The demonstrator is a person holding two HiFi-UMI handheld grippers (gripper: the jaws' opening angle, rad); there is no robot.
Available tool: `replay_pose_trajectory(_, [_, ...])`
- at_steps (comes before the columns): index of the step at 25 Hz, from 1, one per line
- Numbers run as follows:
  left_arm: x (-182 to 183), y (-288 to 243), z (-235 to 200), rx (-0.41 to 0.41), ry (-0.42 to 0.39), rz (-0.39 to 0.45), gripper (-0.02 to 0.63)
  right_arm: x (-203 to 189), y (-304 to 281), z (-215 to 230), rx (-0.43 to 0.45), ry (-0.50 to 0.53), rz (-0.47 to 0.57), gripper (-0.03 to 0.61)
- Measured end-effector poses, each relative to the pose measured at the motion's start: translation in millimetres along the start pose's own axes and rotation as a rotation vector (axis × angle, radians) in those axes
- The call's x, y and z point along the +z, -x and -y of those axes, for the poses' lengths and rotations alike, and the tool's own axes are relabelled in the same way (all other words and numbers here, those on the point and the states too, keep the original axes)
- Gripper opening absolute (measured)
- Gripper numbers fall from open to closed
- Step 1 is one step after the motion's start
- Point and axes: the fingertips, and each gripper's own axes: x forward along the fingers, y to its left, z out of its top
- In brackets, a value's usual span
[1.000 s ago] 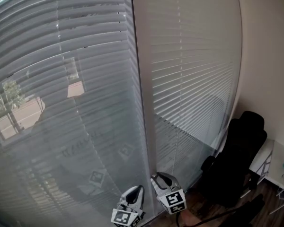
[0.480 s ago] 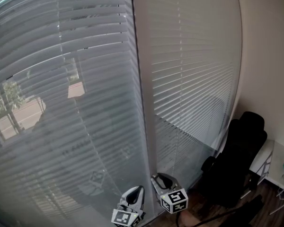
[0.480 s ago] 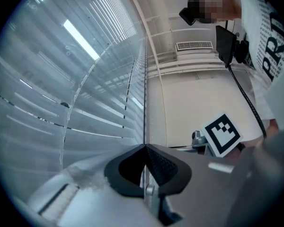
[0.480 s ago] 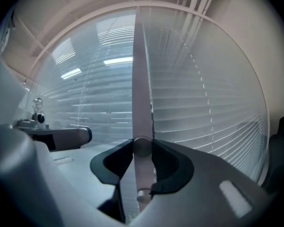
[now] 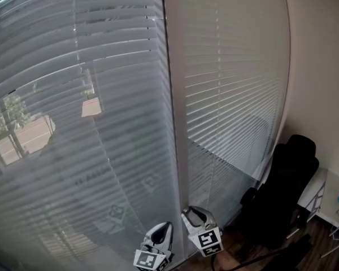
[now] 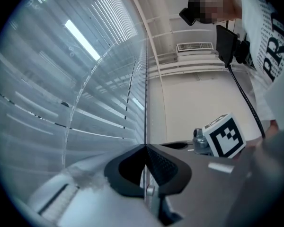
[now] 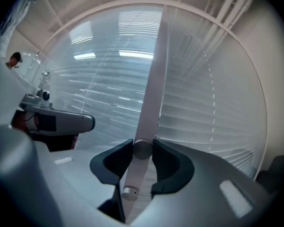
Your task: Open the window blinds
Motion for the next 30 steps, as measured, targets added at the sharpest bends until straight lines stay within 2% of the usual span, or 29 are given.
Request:
replay_pose_trajectory(6, [0, 2, -1, -0.002, 0.007, 0.000, -0.008, 8, 0, -6, -0.017, 0.248, -0.036, 0.144])
replay_pose_trajectory(8, [-1, 1, 0, -0.007, 0.011, -0.001, -0.008, 5, -2, -7, -0.021, 0.278, -0.051, 0.146])
replay_pose_trajectory(15, [-2, 1, 0, -0.012, 0.016, -0.003, -0.008, 2, -3, -5, -0.011, 0.206, -0.023, 0.137])
replay_pose_trajectory(22, [-1, 1, 0, -0.011, 0.021, 0.004, -0.008, -1, -2, -2, -0.002, 0.079, -0.007, 0.133])
replay_pose_trajectory(26, [0, 0, 0, -0.011, 0.021, 0.008, -0.008, -1, -2, 0, 0.005, -0.015, 0.005, 0.133])
replay_pose_trajectory(30, [2, 1, 0, -0.010, 0.022, 0.011, -0.008, -3, -2, 4, 0.015, -0.157, 0.027, 0.133])
